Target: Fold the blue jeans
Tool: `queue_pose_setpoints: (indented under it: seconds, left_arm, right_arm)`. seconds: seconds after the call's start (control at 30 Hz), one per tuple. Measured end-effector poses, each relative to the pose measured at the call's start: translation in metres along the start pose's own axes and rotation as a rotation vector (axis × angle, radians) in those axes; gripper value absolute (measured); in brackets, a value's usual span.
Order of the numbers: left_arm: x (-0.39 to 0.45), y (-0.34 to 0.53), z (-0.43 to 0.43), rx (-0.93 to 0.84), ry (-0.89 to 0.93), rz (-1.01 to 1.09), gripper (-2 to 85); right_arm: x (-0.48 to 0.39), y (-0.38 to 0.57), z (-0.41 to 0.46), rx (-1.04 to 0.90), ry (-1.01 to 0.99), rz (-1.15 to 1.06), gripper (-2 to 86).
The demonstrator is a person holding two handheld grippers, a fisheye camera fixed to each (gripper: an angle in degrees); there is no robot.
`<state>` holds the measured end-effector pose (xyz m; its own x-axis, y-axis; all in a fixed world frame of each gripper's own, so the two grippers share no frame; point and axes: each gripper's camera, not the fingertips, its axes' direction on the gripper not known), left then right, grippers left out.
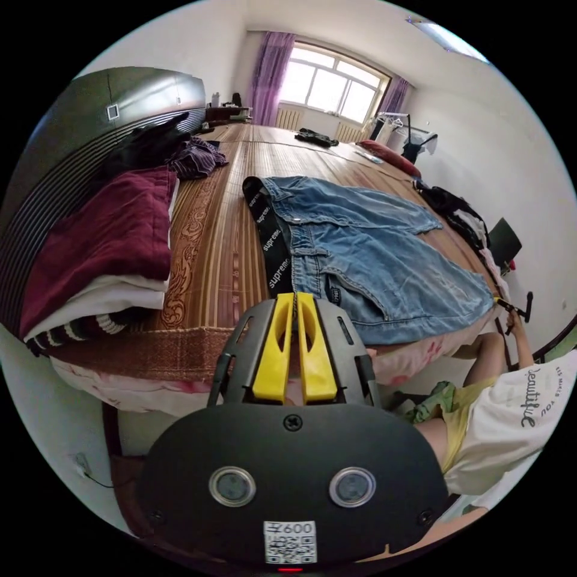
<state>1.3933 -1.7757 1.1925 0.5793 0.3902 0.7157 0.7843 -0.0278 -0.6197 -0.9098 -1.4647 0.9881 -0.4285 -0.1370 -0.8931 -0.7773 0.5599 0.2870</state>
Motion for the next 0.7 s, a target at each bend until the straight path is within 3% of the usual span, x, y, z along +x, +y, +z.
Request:
queue_pose_setpoints:
  seconds: [0.17, 0.3, 0.47, 0.7]
  left_arm:
    - [0.014, -0.029, -0.030, -0.006, 0.048, -0.076, 7.4]
    - [0.032, -0.048, -0.031, -0.111, 0.070, -0.053, 10.8]
    - [0.068, -0.058, -0.067, -0.044, -0.046, 0.028, 5.2]
    - [0.065, -0.072, -0.135, 0.082, 0.080, 0.015, 3.2]
  right_arm:
    - [0.017, -0.001, -0.003, 0.056, -0.188, 0.058, 2.3]
    - [0.007, -0.011, 0.017, -0.035, -0.162, -0.004, 3.6]
    - [-0.015, -0.016, 0.035, -0.094, -0.001, -0.145, -0.3]
    - [0.009, -0.011, 0.002, 0.131, -0.070, -0.120, -0.9]
